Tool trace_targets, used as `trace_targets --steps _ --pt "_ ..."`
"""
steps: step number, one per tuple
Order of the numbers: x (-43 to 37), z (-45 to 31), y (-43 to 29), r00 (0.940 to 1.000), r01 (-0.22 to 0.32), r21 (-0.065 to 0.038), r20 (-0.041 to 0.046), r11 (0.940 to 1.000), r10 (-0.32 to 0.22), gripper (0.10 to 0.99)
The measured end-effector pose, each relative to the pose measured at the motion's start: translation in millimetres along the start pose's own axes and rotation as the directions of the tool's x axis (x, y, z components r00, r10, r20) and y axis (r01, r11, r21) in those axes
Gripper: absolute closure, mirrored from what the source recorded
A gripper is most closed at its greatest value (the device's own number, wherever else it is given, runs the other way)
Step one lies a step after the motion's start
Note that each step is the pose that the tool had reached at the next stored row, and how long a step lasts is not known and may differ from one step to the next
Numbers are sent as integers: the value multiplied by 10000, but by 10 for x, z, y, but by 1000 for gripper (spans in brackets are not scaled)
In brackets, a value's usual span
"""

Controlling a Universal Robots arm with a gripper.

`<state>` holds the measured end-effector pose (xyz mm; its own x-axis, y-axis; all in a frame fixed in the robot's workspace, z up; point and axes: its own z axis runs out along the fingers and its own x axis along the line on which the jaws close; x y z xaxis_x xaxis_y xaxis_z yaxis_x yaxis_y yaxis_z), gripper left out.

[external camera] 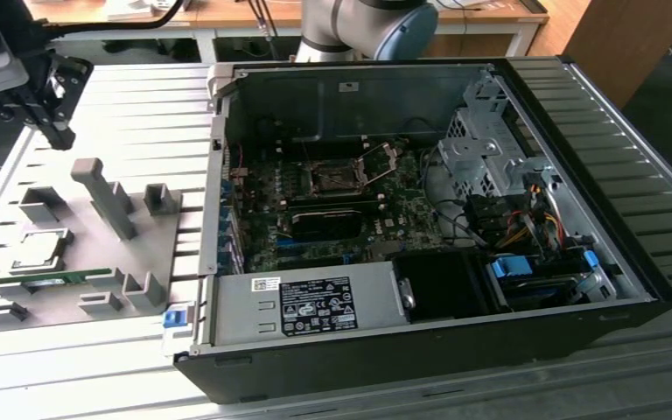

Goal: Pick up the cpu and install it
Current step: 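Reach for the cpu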

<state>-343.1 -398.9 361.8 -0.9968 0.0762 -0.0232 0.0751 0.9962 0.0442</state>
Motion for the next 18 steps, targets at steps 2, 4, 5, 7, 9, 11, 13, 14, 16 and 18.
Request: trace_targets --steps 2,4,5,7,9,11,13,14,16,18 --pt "19 2 -1 10000 0 -1 1 10000 0 980" --pt "39 3 -3 10000 0 0 0 10000 0 980" --pt "49 3 -4 10000 0 0 0 10000 0 980" --pt "69 4 -5 10000 0 0 0 10000 0 980" --pt "88 6 -7 10000 0 0 0 10000 0 980" --pt "107 7 -8 10000 0 0 0 10000 0 980" --pt "125 8 -10 10000 0 0 0 10000 0 980" --pt "134 9 -11 10000 0 0 0 10000 0 980" --pt "152 11 -12 10000 0 0 0 10000 0 980" --pt "207 15 -16 10000 0 0 0 10000 0 980"
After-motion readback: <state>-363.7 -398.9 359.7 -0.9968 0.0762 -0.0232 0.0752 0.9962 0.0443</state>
